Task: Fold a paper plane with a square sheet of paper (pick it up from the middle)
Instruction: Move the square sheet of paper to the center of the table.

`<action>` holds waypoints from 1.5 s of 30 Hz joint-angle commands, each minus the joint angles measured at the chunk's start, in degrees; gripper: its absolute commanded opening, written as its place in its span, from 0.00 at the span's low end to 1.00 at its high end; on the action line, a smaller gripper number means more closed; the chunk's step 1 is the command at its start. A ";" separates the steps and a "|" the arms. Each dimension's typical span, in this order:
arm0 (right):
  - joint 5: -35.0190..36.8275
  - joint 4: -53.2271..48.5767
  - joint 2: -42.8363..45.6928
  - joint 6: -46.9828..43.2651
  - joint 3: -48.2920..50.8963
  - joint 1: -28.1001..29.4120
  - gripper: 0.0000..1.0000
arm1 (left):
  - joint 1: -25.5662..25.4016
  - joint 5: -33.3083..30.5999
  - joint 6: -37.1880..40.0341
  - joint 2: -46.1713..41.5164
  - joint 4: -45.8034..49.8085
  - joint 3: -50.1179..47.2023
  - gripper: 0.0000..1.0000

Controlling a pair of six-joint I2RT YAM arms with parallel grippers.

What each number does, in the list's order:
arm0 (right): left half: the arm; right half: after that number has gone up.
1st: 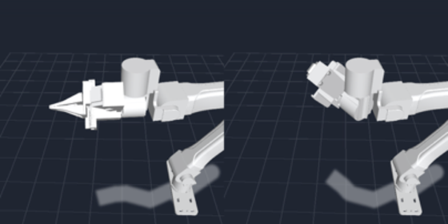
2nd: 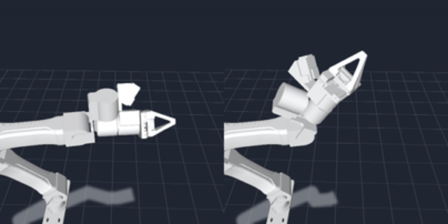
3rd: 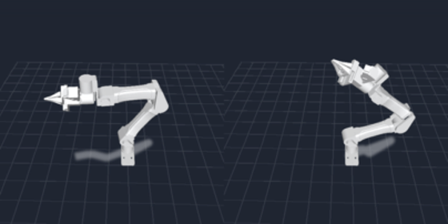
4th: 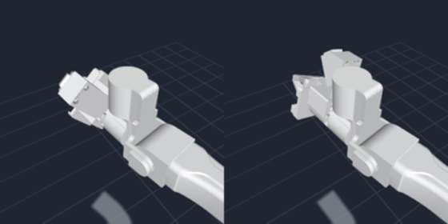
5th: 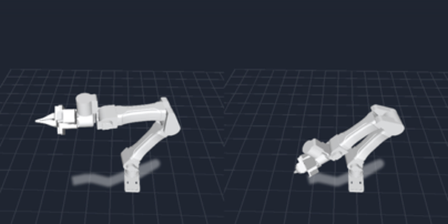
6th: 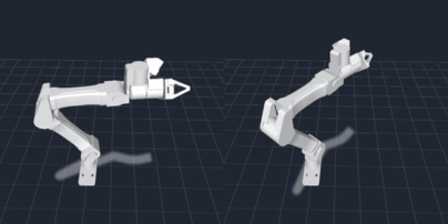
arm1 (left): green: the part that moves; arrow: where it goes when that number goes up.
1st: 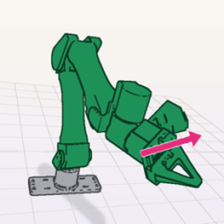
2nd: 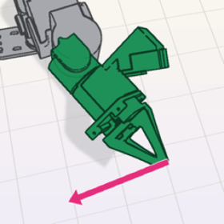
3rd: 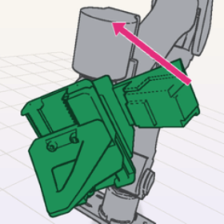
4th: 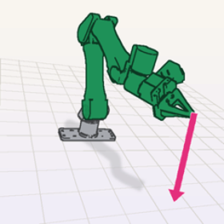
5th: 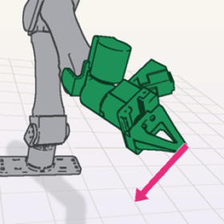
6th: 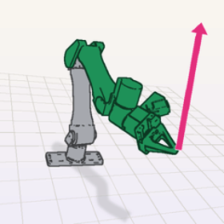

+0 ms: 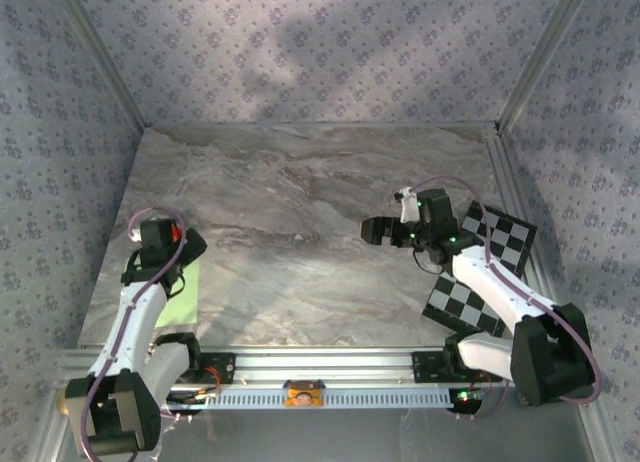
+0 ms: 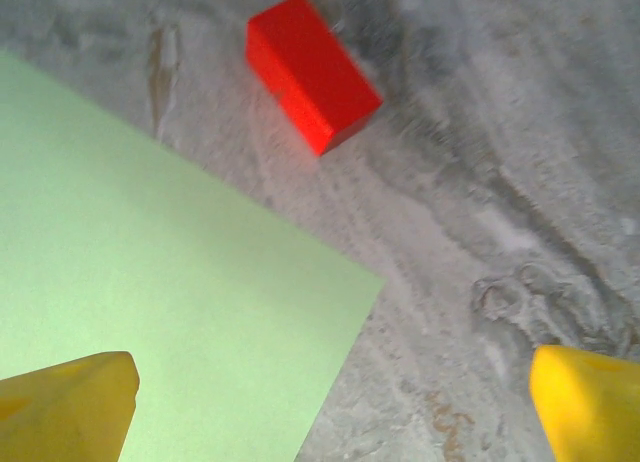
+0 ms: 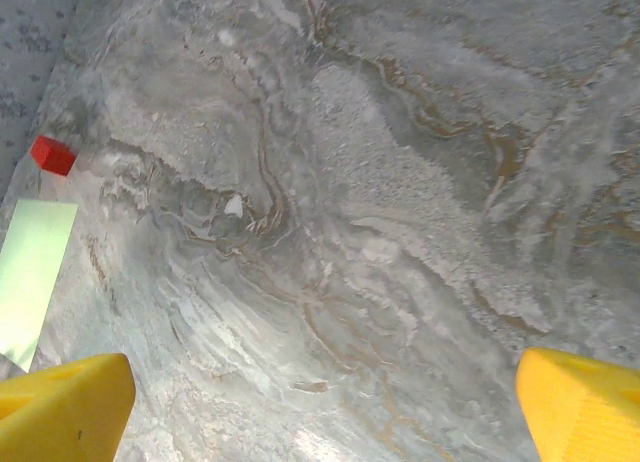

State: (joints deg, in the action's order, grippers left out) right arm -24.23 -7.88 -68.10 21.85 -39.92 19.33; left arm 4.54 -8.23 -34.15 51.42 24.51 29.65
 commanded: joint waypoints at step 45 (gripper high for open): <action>15.65 -5.10 2.38 3.25 -2.59 4.87 1.00 | -38.66 6.68 -25.90 33.65 -15.47 10.58 1.00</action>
State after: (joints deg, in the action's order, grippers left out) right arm -9.54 -10.44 -67.29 24.45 -42.26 24.95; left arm -32.03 0.14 -58.19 83.53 4.86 38.20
